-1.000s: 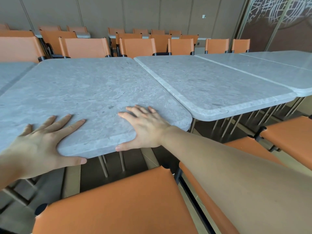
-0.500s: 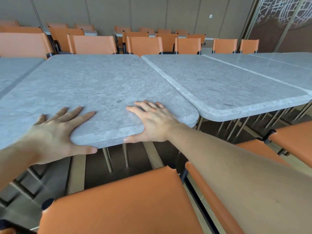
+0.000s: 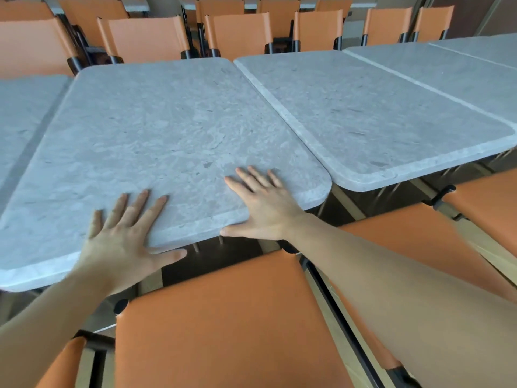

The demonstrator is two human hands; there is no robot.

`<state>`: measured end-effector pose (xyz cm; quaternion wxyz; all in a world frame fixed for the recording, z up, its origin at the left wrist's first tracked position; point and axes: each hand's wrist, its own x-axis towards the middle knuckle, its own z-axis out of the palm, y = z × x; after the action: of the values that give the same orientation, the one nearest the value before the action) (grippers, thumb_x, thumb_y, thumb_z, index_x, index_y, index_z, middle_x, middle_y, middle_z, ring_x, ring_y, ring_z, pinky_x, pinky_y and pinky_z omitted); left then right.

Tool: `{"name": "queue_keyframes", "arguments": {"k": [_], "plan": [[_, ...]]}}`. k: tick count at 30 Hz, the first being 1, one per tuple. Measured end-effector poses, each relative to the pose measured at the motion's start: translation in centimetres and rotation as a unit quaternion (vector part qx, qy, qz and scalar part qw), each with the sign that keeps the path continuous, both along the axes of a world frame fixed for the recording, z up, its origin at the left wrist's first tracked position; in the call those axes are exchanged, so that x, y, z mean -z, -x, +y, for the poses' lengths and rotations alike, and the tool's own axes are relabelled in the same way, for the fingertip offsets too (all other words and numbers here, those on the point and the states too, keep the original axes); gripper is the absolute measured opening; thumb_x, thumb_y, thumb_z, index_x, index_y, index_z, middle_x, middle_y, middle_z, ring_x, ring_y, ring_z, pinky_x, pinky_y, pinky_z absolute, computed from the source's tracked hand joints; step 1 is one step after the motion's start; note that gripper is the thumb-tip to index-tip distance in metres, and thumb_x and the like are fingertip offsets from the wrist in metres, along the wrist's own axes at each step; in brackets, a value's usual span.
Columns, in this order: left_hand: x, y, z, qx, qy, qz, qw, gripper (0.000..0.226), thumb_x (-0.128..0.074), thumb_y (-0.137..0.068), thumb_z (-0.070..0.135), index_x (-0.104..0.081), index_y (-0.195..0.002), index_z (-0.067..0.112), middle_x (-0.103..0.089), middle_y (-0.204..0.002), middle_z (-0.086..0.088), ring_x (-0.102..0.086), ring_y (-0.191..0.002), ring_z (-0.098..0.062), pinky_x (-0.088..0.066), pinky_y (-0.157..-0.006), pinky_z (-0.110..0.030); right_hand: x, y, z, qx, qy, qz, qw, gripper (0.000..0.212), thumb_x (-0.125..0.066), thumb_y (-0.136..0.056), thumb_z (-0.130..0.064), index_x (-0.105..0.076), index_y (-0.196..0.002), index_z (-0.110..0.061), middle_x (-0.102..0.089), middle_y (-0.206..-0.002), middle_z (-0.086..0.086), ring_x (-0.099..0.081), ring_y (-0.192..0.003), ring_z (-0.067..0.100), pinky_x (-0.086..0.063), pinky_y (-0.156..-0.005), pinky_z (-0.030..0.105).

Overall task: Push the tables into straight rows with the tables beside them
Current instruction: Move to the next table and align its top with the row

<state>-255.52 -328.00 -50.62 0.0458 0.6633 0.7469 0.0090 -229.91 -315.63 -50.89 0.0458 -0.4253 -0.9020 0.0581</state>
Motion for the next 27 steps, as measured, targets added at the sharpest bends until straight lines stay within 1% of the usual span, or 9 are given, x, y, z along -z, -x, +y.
{"name": "queue_keyframes", "arguments": {"k": [4, 7, 10, 13, 15, 17, 20, 24, 27], "plan": [[-0.2, -1.1, -1.1, -0.026, -0.067, -0.048, 0.996, 0.091, -0.011, -0.082, 0.082, -0.026, -0.159, 0.036, -0.021, -0.168, 0.004, -0.006, -0.157, -0.021, -0.005, -0.127, -0.049, 0.0, 0.1, 0.2, -0.003, 0.008, 0.005, 1.0, 0.113, -0.051, -0.075, -0.086, -0.008, -0.162, -0.03, 0.002, -0.171, -0.002, 0.01, -0.157, 0.018, 0.004, -0.126, 0.051], [0.2, -1.9, -0.8, -0.06, -0.13, -0.046, 0.989, 0.063, -0.025, -0.093, 0.057, -0.063, -0.128, 0.021, -0.058, -0.133, -0.007, -0.045, -0.132, -0.038, -0.025, -0.118, -0.061, 0.5, 0.0, 0.4, -0.004, -0.016, 0.024, 1.0, 0.106, -0.044, -0.076, -0.084, -0.014, -0.161, -0.029, -0.006, -0.171, 0.0, 0.003, -0.158, 0.021, 0.0, -0.126, 0.052], [-0.8, -2.0, 1.0, -0.034, -0.156, -0.026, 0.987, 0.042, -0.032, -0.094, 0.043, -0.065, -0.097, 0.016, -0.056, -0.1, -0.004, -0.054, -0.098, -0.038, -0.036, -0.107, -0.064, 0.9, 0.4, 0.6, 0.019, -0.037, 0.091, 0.995, 0.083, -0.034, -0.084, -0.075, -0.039, -0.154, -0.03, -0.033, -0.164, -0.002, -0.022, -0.154, 0.021, -0.017, -0.124, 0.048], [-1.5, -3.0, 4.8, 0.051, -0.159, -0.063, 0.984, 0.032, -0.036, -0.092, 0.035, -0.063, -0.093, 0.019, -0.055, -0.107, -0.001, -0.052, -0.099, -0.031, -0.039, -0.106, -0.062, 0.8, 2.4, 1.0, 0.103, -0.13, 0.182, 0.969, 0.044, -0.044, -0.089, -0.053, -0.071, -0.106, -0.023, -0.074, -0.113, -0.005, -0.063, -0.107, 0.024, -0.042, -0.085, 0.04], [-1.7, -4.6, 8.1, 0.093, -0.153, -0.128, 0.976, 0.031, -0.04, -0.09, 0.036, -0.065, -0.099, 0.02, -0.056, -0.119, -0.002, -0.053, -0.11, -0.029, -0.039, -0.107, -0.061, 0.4, 3.6, 1.9, 0.171, -0.169, 0.227, 0.944, 0.027, -0.048, -0.083, -0.038, -0.066, -0.074, -0.02, -0.068, -0.068, -0.005, -0.059, -0.075, 0.026, -0.038, -0.066, 0.034], [-2.2, -6.5, 11.4, 0.117, -0.153, -0.201, 0.961, 0.033, -0.043, -0.087, 0.036, -0.065, -0.105, 0.019, -0.055, -0.13, -0.004, -0.054, -0.122, -0.031, -0.041, -0.107, -0.058, 0.2, 3.8, 2.5, 0.209, -0.163, 0.275, 0.924, 0.024, -0.047, -0.078, -0.03, -0.062, -0.063, -0.02, -0.058, -0.051, -0.004, -0.056, -0.065, 0.027, -0.041, -0.061, 0.032], [-3.7, -9.5, 15.5, 0.115, -0.145, -0.265, 0.946, 0.037, -0.046, -0.084, 0.028, -0.063, -0.115, 0.018, -0.047, -0.144, -0.002, -0.045, -0.137, -0.026, -0.034, -0.114, -0.056, 1.0, 3.0, 2.8, 0.191, -0.17, 0.313, 0.915, 0.021, -0.044, -0.074, -0.02, -0.063, -0.066, -0.018, -0.058, -0.053, -0.003, -0.054, -0.064, 0.027, -0.044, -0.06, 0.031], [-3.8, -10.3, 19.4, 0.13, -0.053, -0.204, 0.969, 0.04, -0.051, -0.093, 0.024, -0.057, -0.132, 0.025, -0.035, -0.158, 0.008, -0.03, -0.148, -0.021, -0.01, -0.122, -0.062, 1.1, 3.1, 2.8, 0.254, -0.144, 0.358, 0.887, 0.022, -0.037, -0.07, -0.014, -0.058, -0.078, -0.013, -0.057, -0.071, 0.0, -0.053, -0.069, 0.026, -0.034, -0.054, 0.027], [-3.6, -9.2, 21.6, 0.099, -0.011, -0.185, 0.978, 0.019, -0.048, -0.097, 0.031, -0.063, -0.108, 0.03, -0.054, -0.117, 0.012, -0.046, -0.128, -0.024, -0.034, -0.11, -0.058, 0.8, 3.5, 2.9, 0.308, -0.107, 0.361, 0.874, 0.017, -0.045, -0.07, -0.009, -0.056, -0.083, -0.012, -0.055, -0.083, 0.002, -0.054, -0.072, 0.026, -0.028, -0.053, 0.026]]}}
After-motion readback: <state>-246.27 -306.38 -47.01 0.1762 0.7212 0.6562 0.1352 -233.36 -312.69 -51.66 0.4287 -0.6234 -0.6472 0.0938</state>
